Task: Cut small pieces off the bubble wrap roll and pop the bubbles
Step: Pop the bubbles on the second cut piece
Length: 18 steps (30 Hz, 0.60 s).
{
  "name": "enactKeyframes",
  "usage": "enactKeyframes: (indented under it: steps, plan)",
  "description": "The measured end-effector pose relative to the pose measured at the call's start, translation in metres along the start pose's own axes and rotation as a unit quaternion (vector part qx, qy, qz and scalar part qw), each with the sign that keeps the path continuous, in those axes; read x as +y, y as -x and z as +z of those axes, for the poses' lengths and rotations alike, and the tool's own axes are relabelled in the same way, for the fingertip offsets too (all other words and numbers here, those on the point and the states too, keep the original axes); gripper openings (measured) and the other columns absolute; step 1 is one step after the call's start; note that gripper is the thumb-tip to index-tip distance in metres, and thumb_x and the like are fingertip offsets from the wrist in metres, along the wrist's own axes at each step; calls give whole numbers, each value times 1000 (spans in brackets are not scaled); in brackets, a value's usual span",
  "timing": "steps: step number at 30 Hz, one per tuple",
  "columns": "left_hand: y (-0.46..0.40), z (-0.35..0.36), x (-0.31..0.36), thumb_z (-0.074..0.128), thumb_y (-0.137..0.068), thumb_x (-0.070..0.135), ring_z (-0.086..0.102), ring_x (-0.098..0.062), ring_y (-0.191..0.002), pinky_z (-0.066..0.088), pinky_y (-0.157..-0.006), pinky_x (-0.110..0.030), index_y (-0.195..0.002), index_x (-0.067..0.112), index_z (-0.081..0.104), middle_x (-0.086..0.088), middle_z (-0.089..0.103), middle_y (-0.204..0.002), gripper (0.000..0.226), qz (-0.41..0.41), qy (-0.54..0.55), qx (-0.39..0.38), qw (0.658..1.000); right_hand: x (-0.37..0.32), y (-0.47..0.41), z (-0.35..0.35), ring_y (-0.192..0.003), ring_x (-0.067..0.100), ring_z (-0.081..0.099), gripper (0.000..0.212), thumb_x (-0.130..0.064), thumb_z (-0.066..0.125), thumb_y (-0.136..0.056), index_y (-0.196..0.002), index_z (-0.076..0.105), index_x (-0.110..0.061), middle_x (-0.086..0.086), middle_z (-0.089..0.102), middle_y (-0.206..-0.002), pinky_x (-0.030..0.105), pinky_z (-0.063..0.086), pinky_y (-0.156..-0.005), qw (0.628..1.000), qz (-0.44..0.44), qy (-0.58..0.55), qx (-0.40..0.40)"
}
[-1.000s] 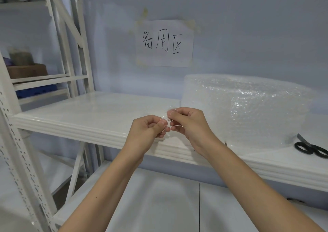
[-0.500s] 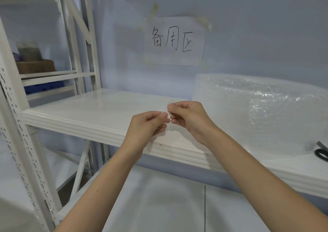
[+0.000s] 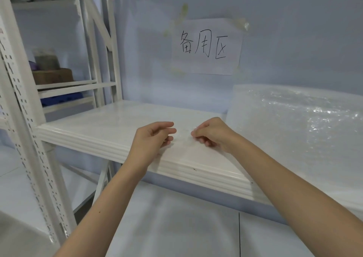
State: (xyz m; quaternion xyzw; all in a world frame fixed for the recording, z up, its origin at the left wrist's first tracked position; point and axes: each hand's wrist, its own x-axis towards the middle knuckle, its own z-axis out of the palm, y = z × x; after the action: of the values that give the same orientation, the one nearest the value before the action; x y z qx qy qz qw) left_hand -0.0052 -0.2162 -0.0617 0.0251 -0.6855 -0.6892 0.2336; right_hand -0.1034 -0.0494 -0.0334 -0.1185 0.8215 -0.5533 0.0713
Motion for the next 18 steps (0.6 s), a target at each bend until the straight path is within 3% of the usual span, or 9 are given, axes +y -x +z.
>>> enactKeyframes:
  steps: [7, 13, 18]
  plan:
    - [-6, -4, -1, 52, -95, 3, 69, -12, -76, 57, -73, -19, -106, 17, 72, 0, 77, -96, 27, 1, 11, -5, 1000, 3, -18, 0, -40, 15, 41, 12, -9, 74, -80, -84, 68, 0, 10, 55, -60, 19, 34, -41, 998, 6, 58, 10]
    - [-9, -2, -1, 55, -94, 5, 69, -15, -79, 57, -74, -21, -105, 18, 73, 0, 78, -97, 25, -7, 0, -20, 1000, 9, -27, -3, -42, 17, 46, 32, -10, 76, -81, -107, 57, -4, 11, 60, -65, 21, 41, -40, 999, 2, 23, 24]
    - [-10, -2, 0, 55, -95, 6, 69, -15, -81, 58, -75, -21, -105, 18, 73, 0, 77, -97, 25, -10, -3, -19, 1000, 13, -31, -4, -41, 20, 51, 27, -14, 69, -86, -109, 57, -4, 14, 62, -67, 22, 46, -42, 997, -31, 38, 57]
